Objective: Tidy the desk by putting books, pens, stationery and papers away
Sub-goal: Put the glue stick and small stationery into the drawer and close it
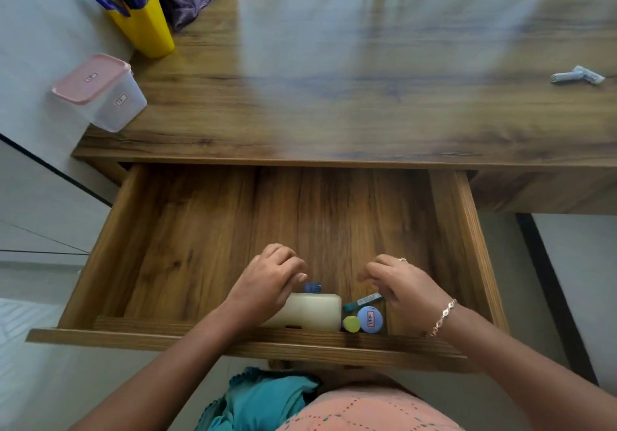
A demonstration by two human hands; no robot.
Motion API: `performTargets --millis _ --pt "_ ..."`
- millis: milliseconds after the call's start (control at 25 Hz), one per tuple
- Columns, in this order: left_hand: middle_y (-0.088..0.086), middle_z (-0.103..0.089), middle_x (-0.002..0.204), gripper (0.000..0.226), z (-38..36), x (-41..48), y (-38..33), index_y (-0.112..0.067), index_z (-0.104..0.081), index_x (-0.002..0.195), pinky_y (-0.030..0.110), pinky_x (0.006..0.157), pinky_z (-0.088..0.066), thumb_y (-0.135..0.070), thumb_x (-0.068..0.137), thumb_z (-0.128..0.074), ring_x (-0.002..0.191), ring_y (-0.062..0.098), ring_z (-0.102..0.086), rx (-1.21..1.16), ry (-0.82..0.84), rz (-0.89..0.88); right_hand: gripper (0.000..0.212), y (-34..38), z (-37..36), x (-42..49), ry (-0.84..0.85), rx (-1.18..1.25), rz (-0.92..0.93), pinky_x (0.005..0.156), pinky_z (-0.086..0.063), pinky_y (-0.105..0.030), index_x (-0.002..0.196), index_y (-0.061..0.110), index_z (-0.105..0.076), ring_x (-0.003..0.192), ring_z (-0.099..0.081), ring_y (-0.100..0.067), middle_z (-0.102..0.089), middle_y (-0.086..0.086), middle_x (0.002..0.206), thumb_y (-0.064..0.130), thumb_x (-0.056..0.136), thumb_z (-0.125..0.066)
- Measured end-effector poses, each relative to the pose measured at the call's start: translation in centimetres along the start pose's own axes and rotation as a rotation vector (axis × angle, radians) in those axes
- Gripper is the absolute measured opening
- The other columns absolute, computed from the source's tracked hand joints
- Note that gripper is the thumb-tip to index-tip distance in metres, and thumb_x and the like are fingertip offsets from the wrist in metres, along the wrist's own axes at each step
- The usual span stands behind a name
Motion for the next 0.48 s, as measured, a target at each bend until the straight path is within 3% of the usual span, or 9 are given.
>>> performTargets --millis 120,240,320,480 --pt "-0.005 -0.063 0.095 0.033 1.2 -0.8 0.3 -0.019 -0.066 0.095 0.031 0.072 -0.053 -0.036 0.090 -0.038 0.102 0.008 -0.045 -0.007 -0.080 -0.001 0.031 1.9 0.2 -2.2 -0.107 0.021 0.042 0.079 -0.047 -0.019 0.121 0.019 -0.055 0.103 -0.053 -0.013 -0.053 0.003 0.121 0.028 0.095 -0.042" --pt "-0.003 -0.063 0.096 0.034 2.4 -1.8 0.8 -0.019 -0.067 0.096 0.031 0.072 -0.051 -0.036 0.089 -0.038 0.106 0.007 -0.040 0.003 -0.136 -0.007 0.044 5.1 0.5 -3.4 -0.333 -0.053 0.094 0.074 -0.053 -0.025 0.108 0.016 -0.063 0.097 -0.064 -0.020 -0.064 -0.002 0.111 0.043 0.086 -0.036" --pt "-0.003 -0.063 0.098 0.036 2.8 -2.9 1.0 -0.019 -0.067 0.097 0.032 0.072 -0.050 -0.038 0.089 -0.037 0.109 0.010 -0.042 0.002 -0.153 0.015 0.044 7.3 -0.2 -3.8 -0.437 -0.125 0.091 0.076 -0.056 -0.029 0.104 0.016 -0.065 0.097 -0.066 -0.022 -0.066 -0.005 0.108 0.045 0.087 -0.036" --pt "0.002 -0.065 0.103 0.046 2.3 -5.7 1.0 -0.016 -0.067 0.101 0.037 0.078 -0.053 -0.045 0.092 -0.033 0.113 0.025 -0.058 0.071 -0.125 0.044 0.064 9.6 -3.3 -3.1 -0.496 -0.273 -0.017 0.087 -0.052 -0.040 0.108 0.015 -0.063 0.111 -0.058 -0.029 -0.061 -0.014 0.119 0.053 0.096 -0.013"
Point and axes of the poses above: each hand's wrist, its own x-axis towards the middle knuckle, its own z-axis out of the back of the hand, y = z × x, the point moved 8 cm from there along x, towards the middle knuckle
